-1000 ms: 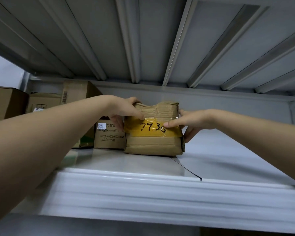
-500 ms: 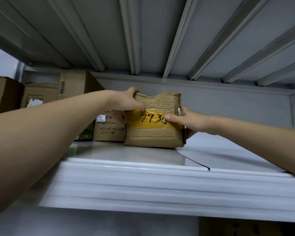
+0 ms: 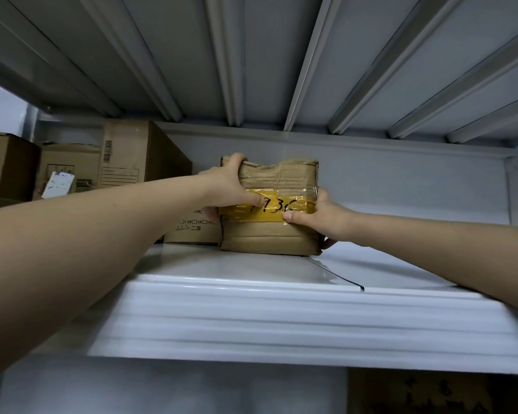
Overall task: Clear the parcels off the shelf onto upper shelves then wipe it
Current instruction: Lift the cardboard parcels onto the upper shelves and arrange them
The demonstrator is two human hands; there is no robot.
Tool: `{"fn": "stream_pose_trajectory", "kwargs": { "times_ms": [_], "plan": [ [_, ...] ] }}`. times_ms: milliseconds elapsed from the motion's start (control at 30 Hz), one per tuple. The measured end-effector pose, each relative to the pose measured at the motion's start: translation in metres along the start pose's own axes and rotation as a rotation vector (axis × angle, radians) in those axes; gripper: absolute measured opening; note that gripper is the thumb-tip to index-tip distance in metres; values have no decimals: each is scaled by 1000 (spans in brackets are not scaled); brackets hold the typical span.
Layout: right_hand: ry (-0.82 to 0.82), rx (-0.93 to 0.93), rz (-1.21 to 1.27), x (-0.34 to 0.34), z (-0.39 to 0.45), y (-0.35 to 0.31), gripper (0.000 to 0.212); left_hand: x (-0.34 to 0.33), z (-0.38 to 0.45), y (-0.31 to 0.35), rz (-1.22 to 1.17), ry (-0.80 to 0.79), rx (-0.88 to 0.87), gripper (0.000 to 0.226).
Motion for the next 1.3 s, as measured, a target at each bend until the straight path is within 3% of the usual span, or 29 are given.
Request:
{"fn": "stream_pose_trajectory", "kwargs": {
  "times_ms": [100,233,600,800,933,1000,1100,1300],
  "plan": [
    [59,-19,-62,-1,4,2,91,-2,0,3,85,56,-1,94],
    [-26,-48,43,0,2,8,91,-5,-2,3,118,79,-10,94],
    [-41,-21,-70,-2,6,10,91,-2,-9,1,5,-20,35,108],
    [-135,-142,-72,1,-4,2,94,-11,-14,4,-34,17,127,118],
    [-162,-205,-143,8,-15,-5,99,-7,-23,12,-32,-42,212,122],
    [-152,-225,-184,12,-20,-10,98,-7,-29,18,31,-64,256,120],
    [-111,-244,-226,21,-34,-19,89,-2,-46,32,145,-97,254,100],
    [-63,-251,-264,40,-69,-27,82,11,-67,42,278,122,230,97]
  ]
}}
Point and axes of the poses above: each hand's wrist, its own z-axis towards the middle knuckle, its own x-axis out of the back of the hand, y = z × x, the point moved 3 cm from there along z, towards the middle knuckle, and after that the axes turned 9 degrees about z, right-handed, at the moved point
